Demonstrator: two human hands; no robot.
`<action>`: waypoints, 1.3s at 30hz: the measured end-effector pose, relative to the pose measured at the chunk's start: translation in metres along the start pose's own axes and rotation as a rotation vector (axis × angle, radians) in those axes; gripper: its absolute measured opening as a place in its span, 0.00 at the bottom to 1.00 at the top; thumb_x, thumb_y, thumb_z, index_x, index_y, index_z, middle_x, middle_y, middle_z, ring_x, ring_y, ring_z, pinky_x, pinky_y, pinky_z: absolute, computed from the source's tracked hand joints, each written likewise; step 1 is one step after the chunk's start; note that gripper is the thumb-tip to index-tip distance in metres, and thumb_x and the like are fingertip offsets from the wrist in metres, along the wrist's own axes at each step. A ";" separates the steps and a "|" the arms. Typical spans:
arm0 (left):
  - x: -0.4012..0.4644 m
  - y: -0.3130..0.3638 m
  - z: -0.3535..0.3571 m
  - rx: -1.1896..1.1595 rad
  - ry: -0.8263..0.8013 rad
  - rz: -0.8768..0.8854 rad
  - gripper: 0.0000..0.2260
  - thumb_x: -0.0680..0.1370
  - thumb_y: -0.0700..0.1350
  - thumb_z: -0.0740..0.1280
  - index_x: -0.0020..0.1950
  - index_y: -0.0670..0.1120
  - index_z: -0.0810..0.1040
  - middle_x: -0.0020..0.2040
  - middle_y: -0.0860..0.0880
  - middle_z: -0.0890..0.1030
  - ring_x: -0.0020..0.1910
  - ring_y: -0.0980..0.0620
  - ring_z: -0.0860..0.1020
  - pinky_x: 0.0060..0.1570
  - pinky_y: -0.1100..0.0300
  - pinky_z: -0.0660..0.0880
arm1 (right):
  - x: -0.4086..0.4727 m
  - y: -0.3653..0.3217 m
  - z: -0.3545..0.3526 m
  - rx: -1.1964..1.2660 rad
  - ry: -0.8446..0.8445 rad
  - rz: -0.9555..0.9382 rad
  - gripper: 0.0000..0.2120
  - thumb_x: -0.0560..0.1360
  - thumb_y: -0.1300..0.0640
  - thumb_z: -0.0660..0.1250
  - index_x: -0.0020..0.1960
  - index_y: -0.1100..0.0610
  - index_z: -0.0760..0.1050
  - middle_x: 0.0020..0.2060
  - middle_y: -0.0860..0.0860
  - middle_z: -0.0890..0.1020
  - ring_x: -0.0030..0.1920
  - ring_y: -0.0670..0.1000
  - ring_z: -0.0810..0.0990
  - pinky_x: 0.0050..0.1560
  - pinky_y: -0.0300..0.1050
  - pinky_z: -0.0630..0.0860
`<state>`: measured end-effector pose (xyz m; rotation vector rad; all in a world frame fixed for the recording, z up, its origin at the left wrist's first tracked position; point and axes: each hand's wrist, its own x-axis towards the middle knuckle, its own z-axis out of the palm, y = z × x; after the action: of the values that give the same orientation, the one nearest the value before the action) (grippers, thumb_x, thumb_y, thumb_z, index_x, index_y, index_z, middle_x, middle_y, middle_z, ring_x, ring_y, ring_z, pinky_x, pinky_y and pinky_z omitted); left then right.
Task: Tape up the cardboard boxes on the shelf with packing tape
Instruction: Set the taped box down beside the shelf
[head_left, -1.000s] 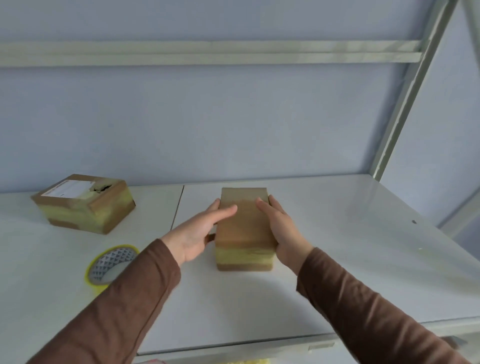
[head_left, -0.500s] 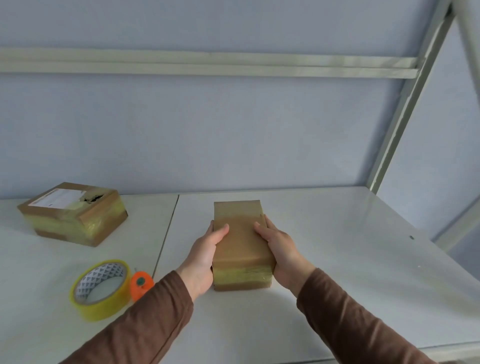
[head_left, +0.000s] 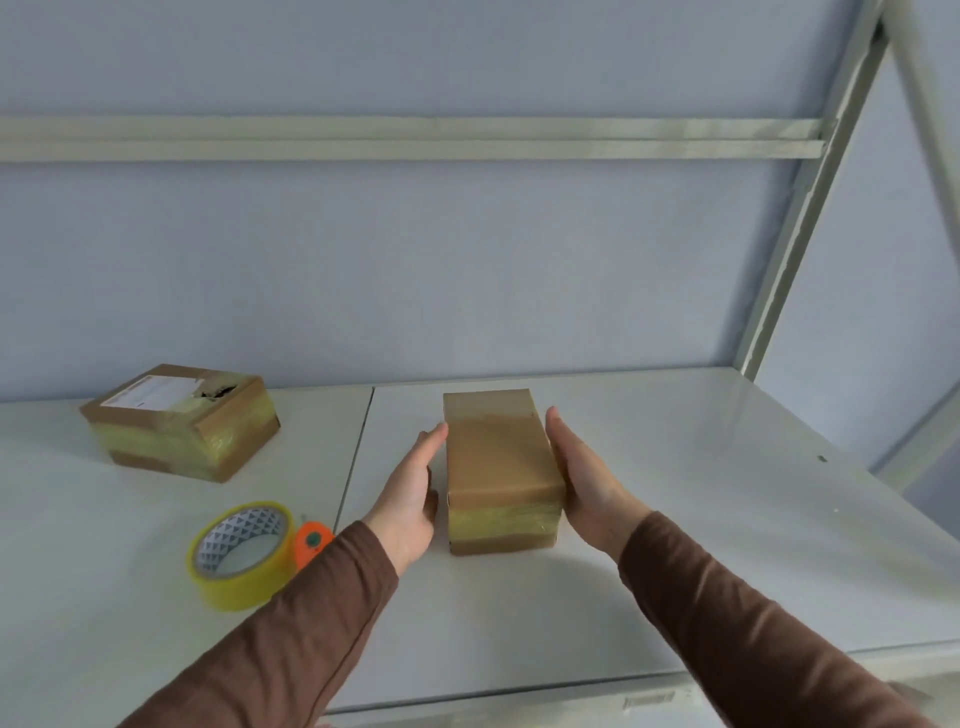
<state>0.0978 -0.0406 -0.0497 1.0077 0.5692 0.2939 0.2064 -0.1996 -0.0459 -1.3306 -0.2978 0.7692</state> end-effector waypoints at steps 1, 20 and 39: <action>-0.002 -0.002 -0.004 -0.003 0.053 0.022 0.32 0.78 0.57 0.71 0.80 0.49 0.67 0.80 0.47 0.67 0.80 0.47 0.63 0.79 0.48 0.61 | -0.004 0.003 -0.001 0.002 0.066 -0.029 0.32 0.78 0.30 0.62 0.75 0.47 0.72 0.74 0.45 0.73 0.74 0.47 0.71 0.77 0.53 0.64; -0.057 -0.047 0.058 0.216 -0.405 0.301 0.20 0.82 0.60 0.64 0.73 0.61 0.70 0.69 0.55 0.79 0.68 0.56 0.77 0.72 0.50 0.71 | -0.120 0.034 -0.023 0.012 0.468 -0.412 0.20 0.82 0.51 0.67 0.73 0.51 0.72 0.65 0.51 0.81 0.64 0.48 0.78 0.68 0.47 0.74; -0.243 -0.316 0.304 0.371 -0.859 0.073 0.16 0.81 0.59 0.65 0.68 0.58 0.74 0.66 0.51 0.81 0.65 0.52 0.80 0.64 0.53 0.76 | -0.442 0.128 -0.268 0.080 1.107 -0.511 0.26 0.78 0.46 0.71 0.73 0.48 0.68 0.57 0.42 0.84 0.56 0.40 0.83 0.50 0.34 0.79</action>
<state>0.0656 -0.5357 -0.1221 1.3892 -0.2079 -0.1999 0.0066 -0.6857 -0.1328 -1.3352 0.2781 -0.4200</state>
